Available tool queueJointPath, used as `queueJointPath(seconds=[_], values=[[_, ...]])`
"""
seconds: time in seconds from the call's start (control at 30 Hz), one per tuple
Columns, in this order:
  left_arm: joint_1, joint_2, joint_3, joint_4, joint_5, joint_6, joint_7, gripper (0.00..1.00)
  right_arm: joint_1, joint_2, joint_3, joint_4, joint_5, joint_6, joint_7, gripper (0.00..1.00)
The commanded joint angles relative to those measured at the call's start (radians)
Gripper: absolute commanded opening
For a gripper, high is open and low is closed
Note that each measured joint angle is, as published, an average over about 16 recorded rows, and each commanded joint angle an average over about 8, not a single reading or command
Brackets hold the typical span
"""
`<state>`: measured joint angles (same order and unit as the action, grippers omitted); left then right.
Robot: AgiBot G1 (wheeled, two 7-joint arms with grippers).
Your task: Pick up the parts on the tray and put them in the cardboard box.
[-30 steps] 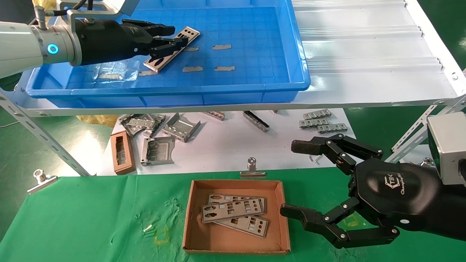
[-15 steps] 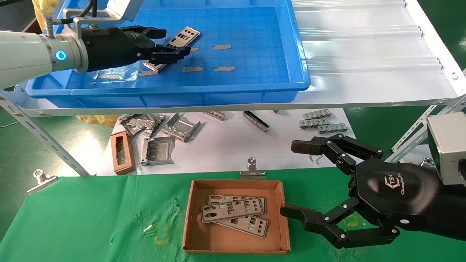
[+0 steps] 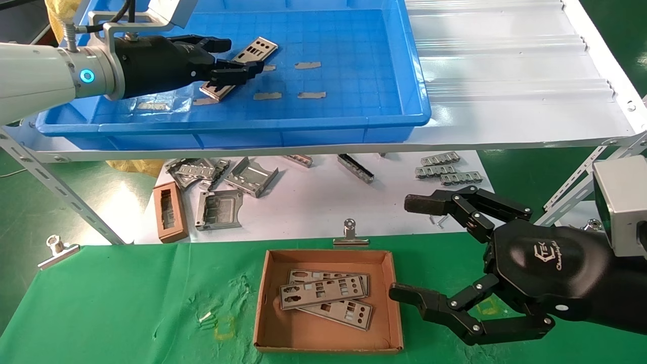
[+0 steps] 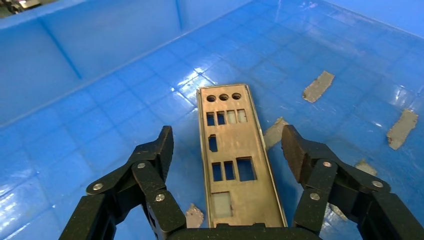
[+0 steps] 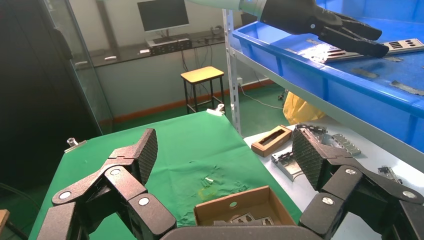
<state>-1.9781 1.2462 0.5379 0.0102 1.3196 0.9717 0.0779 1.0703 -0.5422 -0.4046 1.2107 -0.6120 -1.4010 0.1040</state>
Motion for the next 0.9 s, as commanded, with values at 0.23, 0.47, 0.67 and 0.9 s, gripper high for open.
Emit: queueJointPath(seconds=[0.23, 0.47, 0.67, 0.9], values=[[0.001, -0.001, 0.002, -0.004, 0.003, -0.005, -0.001, 0.0, 0.0, 0.0, 0.0, 0.0, 0.0, 0.0, 0.0, 1.0], [0.001, -0.002, 0.004, -0.006, 0.005, -0.001, -0.004, 0.0, 0.0, 0.0, 0.0, 0.0, 0.0, 0.0, 0.0, 1.0], [-0.002, -0.004, 0.003, -0.009, 0.003, 0.006, -0.006, 0.0, 0.0, 0.0, 0.0, 0.0, 0.0, 0.0, 0.0, 1.0], [-0.013, -0.012, -0.002, -0.015, -0.004, 0.014, -0.004, 0.0, 0.0, 0.0, 0.0, 0.0, 0.0, 0.0, 0.0, 1.0]])
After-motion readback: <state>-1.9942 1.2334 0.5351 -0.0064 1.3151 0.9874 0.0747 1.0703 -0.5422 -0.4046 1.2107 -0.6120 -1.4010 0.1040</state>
